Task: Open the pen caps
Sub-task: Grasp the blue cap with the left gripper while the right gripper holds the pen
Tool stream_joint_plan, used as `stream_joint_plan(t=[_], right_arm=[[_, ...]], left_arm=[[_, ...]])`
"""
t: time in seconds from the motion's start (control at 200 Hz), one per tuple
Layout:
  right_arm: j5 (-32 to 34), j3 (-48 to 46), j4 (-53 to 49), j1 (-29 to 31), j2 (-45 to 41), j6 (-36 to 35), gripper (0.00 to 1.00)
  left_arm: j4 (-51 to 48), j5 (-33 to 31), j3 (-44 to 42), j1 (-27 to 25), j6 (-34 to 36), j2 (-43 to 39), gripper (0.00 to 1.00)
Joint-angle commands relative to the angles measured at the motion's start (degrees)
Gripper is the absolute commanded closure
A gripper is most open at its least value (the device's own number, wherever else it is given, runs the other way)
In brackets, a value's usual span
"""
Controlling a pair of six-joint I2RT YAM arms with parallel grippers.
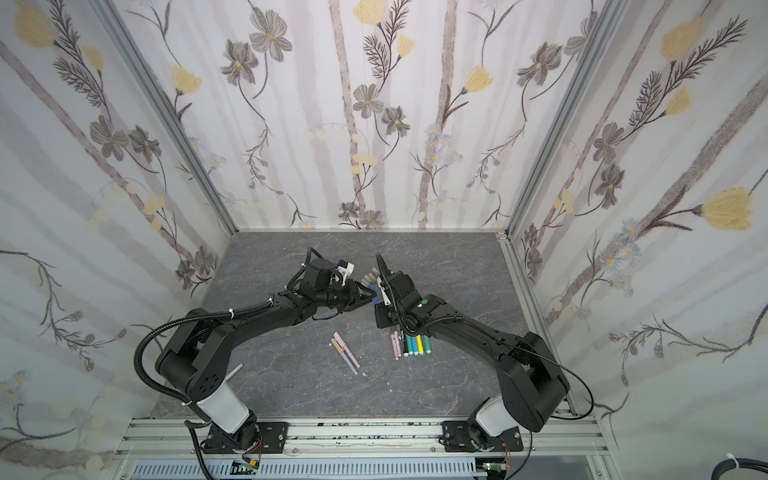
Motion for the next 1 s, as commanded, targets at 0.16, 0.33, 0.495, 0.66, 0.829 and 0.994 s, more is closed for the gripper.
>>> stream_joint_plan(t=[0.16,0.33,0.495,0.66,0.829,0.994], right_arm=[[-1.1,0.5,1.4,0.1,-0.1,-0.8,1.0],[-1.3,0.2,1.7,0.1,-0.1,-0.7,1.0],[-1.5,0.3,1.8,0.1,-0.1,-0.7,1.0],[-1.9,0.3,2.0,0.1,-0.1,-0.7,1.0],[-2.1,0.1,1.9,0.1,-0.6,-0.6,0.97],[-3.8,0.3,2.5,0.0,-1.1,0.1,0.77]], left_arm=[[-2.9,-1.8,3.9,-0.3,2.4,2.9,0.65],[-3.3,-1.8,4.1,-0.3,2.7,3.8,0.7],[-3.4,-1.9,4.1,-0.4,2.7,4.0,0.83],[-4.0,-1.9,4.0,-0.3,3.2,4.1,0.96],[-4.1,-2.1,4.0,-0.3,3.5,4.3,1.0],[-2.5,-1.8,3.2,-0.4,2.6,3.2,1.0]])
